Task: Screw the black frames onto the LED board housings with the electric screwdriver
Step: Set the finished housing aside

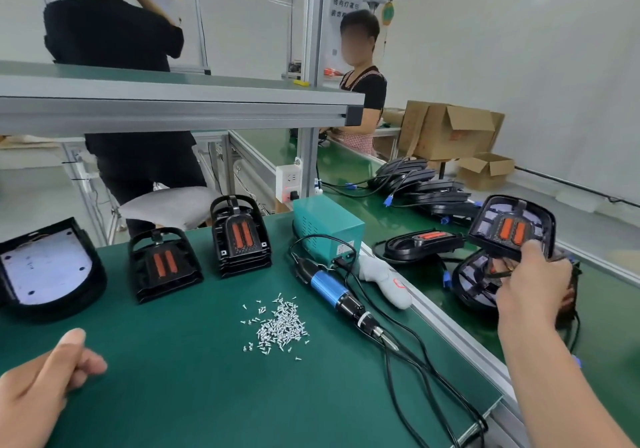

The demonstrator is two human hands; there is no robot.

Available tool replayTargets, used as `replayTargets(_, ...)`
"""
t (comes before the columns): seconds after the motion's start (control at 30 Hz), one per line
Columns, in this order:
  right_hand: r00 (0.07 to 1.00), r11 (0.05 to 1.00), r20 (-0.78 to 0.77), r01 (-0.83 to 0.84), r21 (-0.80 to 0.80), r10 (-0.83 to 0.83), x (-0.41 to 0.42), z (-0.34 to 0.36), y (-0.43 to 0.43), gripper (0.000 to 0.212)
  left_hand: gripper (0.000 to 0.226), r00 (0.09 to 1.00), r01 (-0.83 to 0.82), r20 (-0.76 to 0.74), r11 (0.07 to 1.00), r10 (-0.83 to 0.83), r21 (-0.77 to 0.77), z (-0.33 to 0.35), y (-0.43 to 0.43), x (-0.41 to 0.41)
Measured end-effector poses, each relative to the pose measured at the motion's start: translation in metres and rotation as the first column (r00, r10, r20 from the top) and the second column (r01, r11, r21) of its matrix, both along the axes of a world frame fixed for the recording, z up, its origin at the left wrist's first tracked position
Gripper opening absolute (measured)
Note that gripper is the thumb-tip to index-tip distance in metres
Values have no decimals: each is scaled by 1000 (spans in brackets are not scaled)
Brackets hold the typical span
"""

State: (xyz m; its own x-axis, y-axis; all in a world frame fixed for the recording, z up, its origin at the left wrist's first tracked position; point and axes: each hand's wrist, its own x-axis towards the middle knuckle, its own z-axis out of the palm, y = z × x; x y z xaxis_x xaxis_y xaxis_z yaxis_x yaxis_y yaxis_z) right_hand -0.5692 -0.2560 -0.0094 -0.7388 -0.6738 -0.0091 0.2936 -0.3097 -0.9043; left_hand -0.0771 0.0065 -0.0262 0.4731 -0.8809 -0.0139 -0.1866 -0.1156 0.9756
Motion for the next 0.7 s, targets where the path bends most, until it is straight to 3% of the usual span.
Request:
replayTargets(0.07, 1000, 1000, -11, 3, 18, -3, 2, -1, -5, 16, 33, 990, 128, 51, 992, -128, -3, 4, 3, -5)
replayTargets(0.13, 1000, 1000, -16, 3, 24, -3, 4, -2, -9, 18, 38, 976, 97, 191, 993, -109, 68, -5, 4, -3)
replayTargets(0.17, 1000, 1000, -19, 9, 24, -9, 4, -3, -12, 18, 42, 976, 94, 185, 990, -112, 102, -7, 0, -4)
replayTargets(0.33, 996, 996, -86, -8, 84, 15, 5, -6, -19, 23, 31, 998, 56, -20, 998, -56, -6, 12, 2, -3)
replayTargets(0.43, 972, 985, -234, 5, 174, 36, 0, -12, -17, 22, 50, 996, -77, -29, 994, 79, 83, -24, -20, 18)
replayTargets(0.5, 935, 984, -354, 50, 174, 15, -5, -20, -15, 54, 60, 986, -165, -7, 977, 167, 137, -44, -34, 36)
replayTargets(0.6, 849, 981, -528, 87, 171, 17, -3, -27, -10, 76, 72, 965, -259, 59, 960, 254, 102, -65, -39, 57)
replayTargets(0.7, 750, 977, -662, 151, 151, -13, -4, -30, -8, 59, 84, 947, -301, 141, 950, 288, 82, -86, -31, 79)
